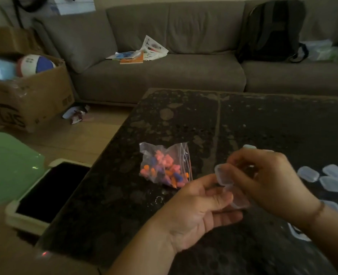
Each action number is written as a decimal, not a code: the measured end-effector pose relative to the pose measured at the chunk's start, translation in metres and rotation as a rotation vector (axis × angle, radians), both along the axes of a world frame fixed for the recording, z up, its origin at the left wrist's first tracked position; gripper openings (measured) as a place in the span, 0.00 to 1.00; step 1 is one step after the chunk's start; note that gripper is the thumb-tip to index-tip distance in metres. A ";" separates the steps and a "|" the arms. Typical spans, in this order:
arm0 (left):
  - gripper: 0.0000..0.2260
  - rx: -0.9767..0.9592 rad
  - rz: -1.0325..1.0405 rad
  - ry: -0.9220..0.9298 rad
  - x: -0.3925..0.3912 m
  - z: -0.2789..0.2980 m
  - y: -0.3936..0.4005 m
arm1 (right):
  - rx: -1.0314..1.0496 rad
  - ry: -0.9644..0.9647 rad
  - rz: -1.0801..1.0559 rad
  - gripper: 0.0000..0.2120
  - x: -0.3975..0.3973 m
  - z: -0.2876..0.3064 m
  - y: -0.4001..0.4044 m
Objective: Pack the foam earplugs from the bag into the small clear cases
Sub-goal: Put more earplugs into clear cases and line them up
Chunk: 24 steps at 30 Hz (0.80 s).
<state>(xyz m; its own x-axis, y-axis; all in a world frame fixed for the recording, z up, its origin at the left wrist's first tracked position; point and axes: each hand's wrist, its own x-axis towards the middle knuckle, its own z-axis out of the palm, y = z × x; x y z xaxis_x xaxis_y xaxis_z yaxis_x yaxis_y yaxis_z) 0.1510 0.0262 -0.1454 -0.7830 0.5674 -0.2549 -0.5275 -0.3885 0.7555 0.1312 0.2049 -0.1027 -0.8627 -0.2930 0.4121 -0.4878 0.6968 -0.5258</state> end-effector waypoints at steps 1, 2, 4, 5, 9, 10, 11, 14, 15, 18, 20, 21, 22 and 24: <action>0.15 0.010 -0.004 0.011 -0.002 0.001 -0.009 | -0.053 -0.044 0.037 0.09 -0.003 0.001 -0.007; 0.15 0.018 0.019 0.018 -0.005 0.004 -0.018 | -0.161 -0.094 0.053 0.07 -0.006 0.000 -0.015; 0.15 0.013 0.138 0.017 -0.013 0.011 -0.039 | -0.350 -0.163 0.020 0.04 -0.016 -0.004 -0.025; 0.16 0.000 0.216 0.012 -0.017 0.014 -0.049 | -0.332 -0.182 -0.001 0.05 -0.023 -0.009 -0.030; 0.21 -0.036 0.438 -0.018 -0.023 0.024 -0.083 | 0.186 -0.337 0.020 0.11 -0.047 -0.034 -0.047; 0.19 -0.033 0.469 -0.039 -0.023 0.024 -0.087 | 0.250 -0.368 0.023 0.12 -0.051 -0.040 -0.050; 0.17 -0.037 0.498 -0.063 -0.024 0.024 -0.091 | 0.296 -0.381 0.016 0.11 -0.053 -0.044 -0.053; 0.17 -0.097 0.562 -0.094 -0.024 0.022 -0.098 | 0.386 -0.372 0.009 0.08 -0.059 -0.053 -0.059; 0.19 -0.106 0.576 -0.100 -0.024 0.022 -0.099 | 0.398 -0.369 0.010 0.07 -0.060 -0.054 -0.059; 0.21 -0.095 0.619 -0.146 -0.022 0.023 -0.099 | 0.438 -0.375 -0.003 0.02 -0.063 -0.055 -0.062; 0.17 -0.088 0.639 -0.181 -0.021 0.025 -0.099 | 0.454 -0.374 -0.017 0.03 -0.063 -0.054 -0.064; 0.17 -0.088 0.638 -0.195 -0.021 0.025 -0.099 | 0.444 -0.377 -0.029 0.04 -0.063 -0.053 -0.063; 0.17 -0.087 0.636 -0.207 -0.021 0.026 -0.098 | 0.432 -0.381 -0.045 0.05 -0.061 -0.050 -0.062; 0.18 -0.077 0.625 -0.225 -0.020 0.026 -0.097 | 0.417 -0.388 -0.094 0.06 -0.053 -0.043 -0.055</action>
<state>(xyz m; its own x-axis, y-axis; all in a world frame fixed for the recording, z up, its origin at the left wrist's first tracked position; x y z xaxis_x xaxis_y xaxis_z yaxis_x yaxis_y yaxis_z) 0.1307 -0.0705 -0.1192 -0.8817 -0.0022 -0.4717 -0.3682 -0.6219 0.6911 0.0784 0.1495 -0.1452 -0.9580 -0.2771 -0.0737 -0.2395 0.9146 -0.3257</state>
